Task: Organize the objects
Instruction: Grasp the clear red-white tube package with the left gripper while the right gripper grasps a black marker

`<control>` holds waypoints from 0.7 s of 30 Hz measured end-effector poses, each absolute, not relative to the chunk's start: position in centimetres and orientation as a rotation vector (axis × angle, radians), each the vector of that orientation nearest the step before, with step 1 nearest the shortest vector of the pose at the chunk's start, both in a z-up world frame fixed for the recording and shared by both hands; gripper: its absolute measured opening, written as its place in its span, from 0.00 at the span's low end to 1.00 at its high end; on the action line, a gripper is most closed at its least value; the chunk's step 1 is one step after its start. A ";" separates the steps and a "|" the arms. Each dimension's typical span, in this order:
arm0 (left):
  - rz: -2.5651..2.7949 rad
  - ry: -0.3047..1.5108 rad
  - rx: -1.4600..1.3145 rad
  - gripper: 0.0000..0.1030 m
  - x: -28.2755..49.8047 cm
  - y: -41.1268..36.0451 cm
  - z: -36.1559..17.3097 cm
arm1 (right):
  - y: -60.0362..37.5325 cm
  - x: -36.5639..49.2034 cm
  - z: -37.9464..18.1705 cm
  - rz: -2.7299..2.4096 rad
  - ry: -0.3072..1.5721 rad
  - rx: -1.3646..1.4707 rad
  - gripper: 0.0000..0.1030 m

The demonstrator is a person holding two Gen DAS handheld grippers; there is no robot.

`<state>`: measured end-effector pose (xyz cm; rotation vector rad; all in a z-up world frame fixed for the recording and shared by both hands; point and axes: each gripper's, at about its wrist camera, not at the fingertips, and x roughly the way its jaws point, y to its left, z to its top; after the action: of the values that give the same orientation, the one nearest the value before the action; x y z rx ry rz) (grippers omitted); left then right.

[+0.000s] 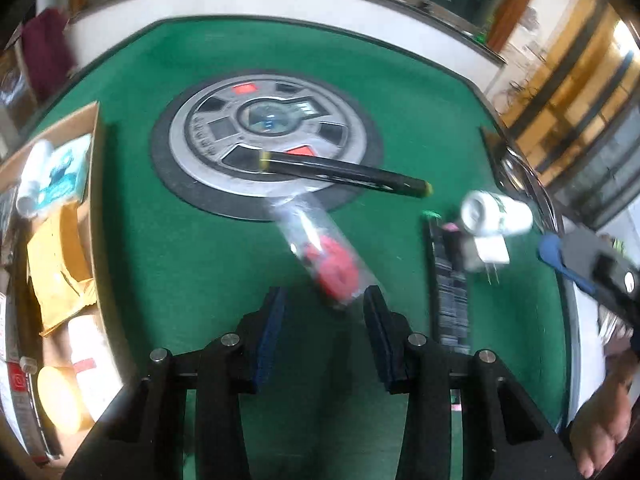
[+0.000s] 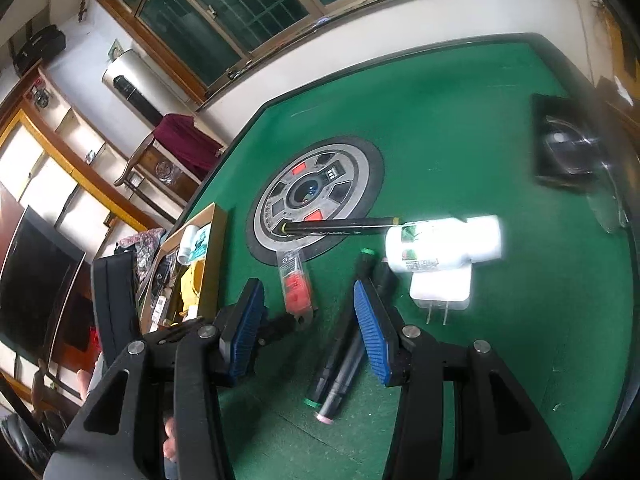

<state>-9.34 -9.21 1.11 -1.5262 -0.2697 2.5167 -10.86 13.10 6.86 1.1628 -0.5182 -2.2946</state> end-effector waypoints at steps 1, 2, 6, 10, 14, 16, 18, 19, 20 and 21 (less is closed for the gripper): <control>2.497 -0.304 -1.538 0.35 -9.7 -9.6 0.9 | 13.1 -10.9 6.9 -2.294 -0.519 1.162 0.44; 2.483 -0.326 -1.552 0.35 -10.4 -9.4 0.8 | 13.1 -10.9 6.8 -2.295 -0.517 1.164 0.44; 2.456 -0.441 -1.574 0.35 -12.1 -9.0 -0.2 | 13.3 -11.1 6.6 -2.287 -0.531 1.178 0.44; 2.506 -0.471 -1.579 0.35 -13.8 -8.5 -0.1 | 13.7 -11.2 6.4 -2.284 -0.545 1.190 0.44; 2.562 -0.328 -1.599 0.27 -14.1 -7.2 -0.2 | 13.4 -11.5 5.8 -2.313 -0.497 1.270 0.44; 2.565 -0.308 -1.578 0.25 -13.4 -7.5 -0.3 | 13.3 -11.8 5.1 -2.339 -0.455 1.363 0.44; 2.559 -0.329 -1.570 0.24 -12.6 -8.3 -0.4 | 13.2 -12.1 4.3 -2.321 -0.430 1.436 0.37; 2.560 -0.338 -1.562 0.24 -11.5 -8.9 -0.4 | 13.1 -12.2 3.9 -2.311 -0.416 1.470 0.32; 2.558 -0.345 -1.554 0.24 -10.8 -9.1 -0.4 | 13.0 -12.2 3.4 -2.297 -0.402 1.496 0.27; 2.554 -0.355 -1.541 0.24 -9.8 -9.5 -0.5 | 12.9 -12.2 3.1 -2.293 -0.386 1.518 0.24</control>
<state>-9.79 -9.47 -0.47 -1.5407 -0.3548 2.5542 -12.20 12.86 3.12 1.5176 -0.3861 -2.2926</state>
